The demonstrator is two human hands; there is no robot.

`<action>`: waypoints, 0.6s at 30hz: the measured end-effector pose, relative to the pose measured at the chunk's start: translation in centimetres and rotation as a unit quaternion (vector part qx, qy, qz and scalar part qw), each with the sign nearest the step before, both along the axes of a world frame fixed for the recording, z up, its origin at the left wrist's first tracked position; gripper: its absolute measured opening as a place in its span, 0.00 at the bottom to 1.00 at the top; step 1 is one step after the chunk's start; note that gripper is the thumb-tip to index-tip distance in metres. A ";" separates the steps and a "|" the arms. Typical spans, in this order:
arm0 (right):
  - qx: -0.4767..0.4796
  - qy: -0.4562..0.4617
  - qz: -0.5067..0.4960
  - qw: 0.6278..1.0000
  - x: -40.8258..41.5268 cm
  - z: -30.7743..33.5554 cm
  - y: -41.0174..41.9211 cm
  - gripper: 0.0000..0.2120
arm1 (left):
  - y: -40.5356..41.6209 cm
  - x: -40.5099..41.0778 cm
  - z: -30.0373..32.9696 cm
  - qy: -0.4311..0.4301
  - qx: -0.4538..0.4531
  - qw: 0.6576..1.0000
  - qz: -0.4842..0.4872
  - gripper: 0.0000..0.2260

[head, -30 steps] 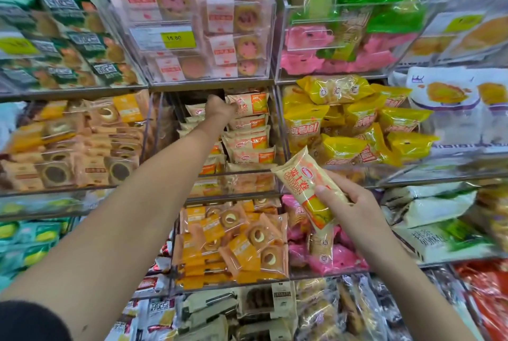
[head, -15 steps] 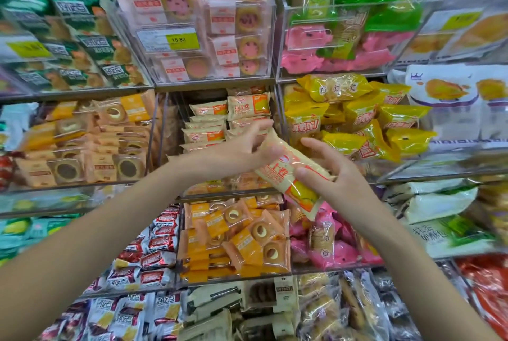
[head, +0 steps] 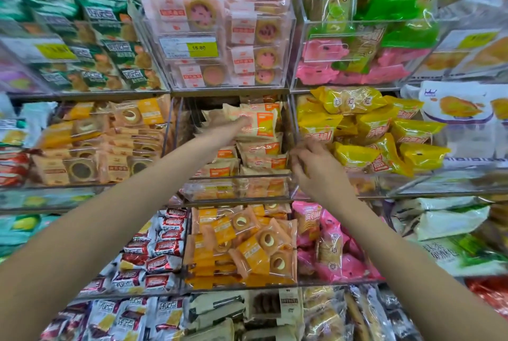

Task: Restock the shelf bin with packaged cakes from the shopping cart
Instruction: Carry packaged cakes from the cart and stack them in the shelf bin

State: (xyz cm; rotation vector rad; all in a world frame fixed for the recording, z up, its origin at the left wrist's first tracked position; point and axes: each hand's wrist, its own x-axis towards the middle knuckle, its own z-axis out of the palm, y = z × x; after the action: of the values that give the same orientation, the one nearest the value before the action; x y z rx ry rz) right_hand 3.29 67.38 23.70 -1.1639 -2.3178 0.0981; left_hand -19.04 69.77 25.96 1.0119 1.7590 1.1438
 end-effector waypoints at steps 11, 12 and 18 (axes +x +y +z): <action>0.125 -0.040 -0.008 0.991 -0.2 -3.2 1.5 0.11 | 7.0 1.3 -2.1 0.050 0.000 0.998 -0.042 0.33; 0.137 -0.032 -0.003 0.990 -0.2 -3.4 1.6 0.10 | 6.8 0.9 -2.5 0.041 -0.006 0.998 -0.055 0.35; 0.182 -0.021 -0.001 0.983 -0.4 -3.8 1.8 0.07 | 6.7 0.8 -4.1 0.093 -0.012 0.992 -0.082 0.38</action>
State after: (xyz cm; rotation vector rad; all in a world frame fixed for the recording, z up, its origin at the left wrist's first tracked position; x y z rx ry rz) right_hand 2.91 69.15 19.92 -0.9883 -2.2470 -0.3409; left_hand -18.28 76.45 21.82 1.2576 1.7911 0.9488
